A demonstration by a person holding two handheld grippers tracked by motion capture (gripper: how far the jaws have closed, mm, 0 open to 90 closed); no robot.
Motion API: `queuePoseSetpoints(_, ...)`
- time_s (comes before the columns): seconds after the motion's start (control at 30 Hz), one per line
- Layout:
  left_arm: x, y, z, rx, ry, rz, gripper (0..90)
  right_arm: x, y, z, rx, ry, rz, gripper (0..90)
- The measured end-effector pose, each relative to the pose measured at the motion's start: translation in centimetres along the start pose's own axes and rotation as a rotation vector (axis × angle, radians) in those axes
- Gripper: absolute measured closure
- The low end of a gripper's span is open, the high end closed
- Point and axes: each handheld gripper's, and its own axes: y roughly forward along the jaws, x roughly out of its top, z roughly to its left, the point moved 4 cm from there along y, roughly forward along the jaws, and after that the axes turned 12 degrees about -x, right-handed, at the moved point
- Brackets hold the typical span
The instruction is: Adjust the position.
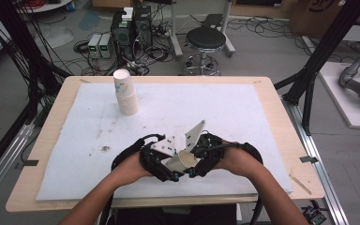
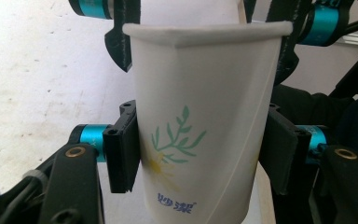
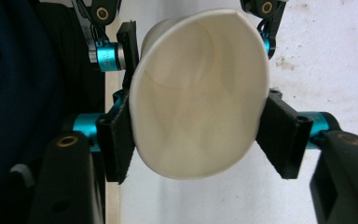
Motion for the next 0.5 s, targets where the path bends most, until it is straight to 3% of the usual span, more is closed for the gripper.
queuePoseSetpoints(0.07,-0.1,-0.2,0.1,-0.004,-0.004,-0.027,36.8,0.1,-0.1,-0.1,-0.002,0.018,-0.016,31.8)
queuePoseSetpoints(0.13,-0.2,-0.3,0.1,-0.003,-0.015,-0.055,36.6,0.1,-0.3,-0.4,-0.004,0.024,-0.065,29.6)
queuePoseSetpoints(0.27,-0.7,-0.6,0.3,0.014,-0.026,-0.115,35.6,-0.2,-1.3,-0.8,0.001,0.105,-0.16,24.2)
queuePoseSetpoints(0.5,-1.9,-1.7,0.4,0.079,-0.05,-0.282,33.2,-2.0,-2.8,-1.6,-0.049,0.268,-0.364,21.2)
